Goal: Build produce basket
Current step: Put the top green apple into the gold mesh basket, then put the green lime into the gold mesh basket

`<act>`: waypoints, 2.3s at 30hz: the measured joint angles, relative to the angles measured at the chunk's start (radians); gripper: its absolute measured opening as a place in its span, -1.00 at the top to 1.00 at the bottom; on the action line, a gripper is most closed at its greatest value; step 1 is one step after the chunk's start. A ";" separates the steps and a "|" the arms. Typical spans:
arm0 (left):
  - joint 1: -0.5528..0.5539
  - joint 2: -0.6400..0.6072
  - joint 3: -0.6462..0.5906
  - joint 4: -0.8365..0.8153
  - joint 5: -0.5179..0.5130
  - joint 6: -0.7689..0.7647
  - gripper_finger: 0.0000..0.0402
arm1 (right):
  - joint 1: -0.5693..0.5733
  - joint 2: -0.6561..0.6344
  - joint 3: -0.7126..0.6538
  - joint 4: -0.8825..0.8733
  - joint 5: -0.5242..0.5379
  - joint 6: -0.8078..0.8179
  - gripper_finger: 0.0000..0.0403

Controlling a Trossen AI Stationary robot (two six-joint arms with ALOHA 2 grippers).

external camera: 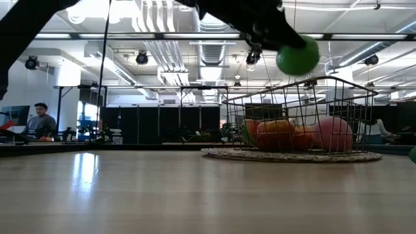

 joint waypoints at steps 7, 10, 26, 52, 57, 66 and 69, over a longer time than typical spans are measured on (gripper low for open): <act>0.008 0.113 0.034 0.006 0.044 0.000 -0.70 | 0.000 0.008 -0.023 0.001 0.002 0.034 -0.84; 0.016 0.144 0.042 0.006 0.046 0.000 -0.70 | 0.000 0.007 -0.027 0.000 0.002 0.047 -0.84; 0.060 0.188 0.035 0.019 0.119 -0.053 -0.73 | 0.000 0.007 -0.029 0.000 0.001 0.052 -0.84; 0.063 0.119 0.035 0.011 0.115 -0.075 -0.97 | 0.000 0.007 -0.030 0.000 0.001 0.052 -0.84; 0.052 0.044 0.033 -0.071 0.073 -0.076 -0.97 | 0.001 0.007 -0.036 -0.002 0.007 0.067 -0.84; -0.001 -0.150 -0.036 -0.182 -0.461 0.032 -0.97 | 0.028 0.006 -0.058 -0.119 0.060 0.262 -0.84; 0.000 -0.244 -0.127 -0.194 -0.522 0.036 -0.97 | 0.044 0.006 -0.062 -0.246 0.040 0.435 -0.84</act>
